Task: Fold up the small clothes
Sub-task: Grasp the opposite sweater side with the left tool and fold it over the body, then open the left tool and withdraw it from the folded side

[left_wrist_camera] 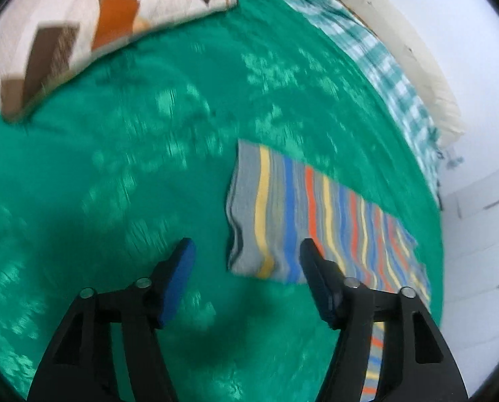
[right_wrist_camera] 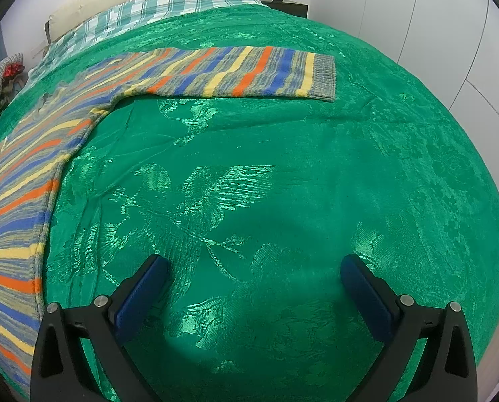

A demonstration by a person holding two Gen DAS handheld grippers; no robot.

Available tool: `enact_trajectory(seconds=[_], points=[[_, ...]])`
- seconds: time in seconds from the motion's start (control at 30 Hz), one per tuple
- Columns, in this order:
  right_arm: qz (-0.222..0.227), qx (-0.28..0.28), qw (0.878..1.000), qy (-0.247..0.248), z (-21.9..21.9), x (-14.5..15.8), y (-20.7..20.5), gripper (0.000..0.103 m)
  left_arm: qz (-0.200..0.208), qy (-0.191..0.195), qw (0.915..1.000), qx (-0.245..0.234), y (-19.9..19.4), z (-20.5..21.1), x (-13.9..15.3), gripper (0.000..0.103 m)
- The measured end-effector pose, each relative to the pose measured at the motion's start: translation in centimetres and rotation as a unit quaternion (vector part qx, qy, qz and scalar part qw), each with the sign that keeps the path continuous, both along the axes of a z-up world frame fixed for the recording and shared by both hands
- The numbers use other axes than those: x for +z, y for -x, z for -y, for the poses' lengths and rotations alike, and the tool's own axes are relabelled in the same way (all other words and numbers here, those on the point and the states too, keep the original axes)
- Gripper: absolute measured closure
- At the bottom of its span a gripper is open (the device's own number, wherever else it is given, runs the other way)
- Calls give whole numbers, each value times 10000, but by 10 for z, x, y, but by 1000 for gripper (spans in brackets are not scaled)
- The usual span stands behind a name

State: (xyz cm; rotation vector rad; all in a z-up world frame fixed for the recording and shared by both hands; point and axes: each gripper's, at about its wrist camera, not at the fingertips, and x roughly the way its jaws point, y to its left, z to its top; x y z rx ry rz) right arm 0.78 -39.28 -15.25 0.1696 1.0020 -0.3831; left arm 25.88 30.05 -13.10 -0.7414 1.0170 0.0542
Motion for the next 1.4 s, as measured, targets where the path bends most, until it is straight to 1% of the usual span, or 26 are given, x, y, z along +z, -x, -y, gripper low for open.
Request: enact_trajectory(seconds=[0.07, 0.1, 0.13, 0.17, 0.2, 0.23, 0.27, 0.33, 0.43, 0.53, 0.57, 0.63, 0.67, 0.73, 0.77, 0.8, 0.83, 0.87, 0.9, 1.0, 1.07, 1.17, 1.27, 1.33, 1.37, 1.4], points=[[-9, -6, 10000, 17, 0, 0, 0, 0, 114, 13, 9999, -23, -1, 6, -3, 41], [-7, -8, 10000, 25, 0, 0, 0, 0, 209, 18, 9998, 8, -2, 10, -5, 48], [-6, -7, 10000, 27, 0, 0, -1, 0, 234, 57, 9997, 21, -6, 12, -5, 61], [-5, -6, 10000, 25, 0, 0, -1, 0, 90, 95, 9999, -19, -10, 16, -10, 99], [-2, -8, 10000, 28, 0, 0, -1, 0, -194, -82, 9998, -53, -13, 20, -13, 99], [0, -7, 10000, 29, -1, 0, -1, 0, -300, -351, 9989, -1, -12, 22, -11, 99], [2, -7, 10000, 27, 0, 0, -1, 0, -376, -712, 9967, 73, -10, 24, -5, 100], [0, -3, 10000, 27, -1, 0, -1, 0, -463, -1101, 9926, 217, -7, 19, 1, 100], [1, 10, 10000, 27, -1, 0, -2, 0, -599, -1241, 9902, 205, -8, 14, -2, 100], [0, 6, 10000, 25, 0, 1, -2, 0, -684, -1595, 9848, 80, -8, 25, -3, 100], [0, 6, 10000, 26, 0, 1, -2, 0, -686, -1643, 9840, 76, -8, 26, -4, 99], [2, 10, 10000, 26, 0, 1, -2, 0, -636, -1666, 9839, 116, -7, 26, -6, 94], [2, 11, 10000, 26, 0, 1, -2, 0, -594, -1663, 9842, 132, -3, 26, -4, 88], [0, 10, 10000, 29, 0, 1, -2, 0, -581, -1734, 9831, 112, 4, 28, 1, 65], [2, 8, 10000, 29, 0, 1, -2, 0, -540, -1854, 9811, 104, 12, 29, 7, 42], [2, 7, 10000, 31, 0, 1, -2, 0, -441, -1973, 9793, 109, 19, 32, 15, 28], [3, 4, 10000, 32, 0, 1, -2, 0, -244, -2103, 9773, 110, 34, 36, 24, 24], [2, 7, 10000, 29, 0, 1, -2, 0, -63, -2151, 9766, 57, 49, 41, 31, 19], [2, 3, 10000, 32, 0, 1, -2, 0, 46, -2147, 9767, -30, 62, 46, 35, 15], [1, -4, 10000, 33, 0, 1, -2, 0, 223, -2130, 9761, -355, 90, 64, 37, 14], [3, -17, 10000, 37, 0, 1, -3, 0, 301, -2183, 9735, -610, 107, 82, 32, 13], [17, -30, 10000, 49, 0, 0, -2, 0, 357, -2283, 9680, -978, 104, 103, 24, 13], [54, -27, 10000, 64, 0, -1, 0, 0, 528, -2274, 9650, -1194, 96, 117, 23, 13], [86, -23, 9999, 64, 0, -2, 1, 0, 644, -2375, 9613, -1240, 85, 123, 21, 3], [97, -23, 9999, 68, 0, -2, 1, 0, 600, -2401, 9607, -1255, 78, 124, 15, 0], [110, -26, 9999, 74, 0, -2, 1, 0, 442, -2387, 9615, -1289, 69, 122, 6, 0]])
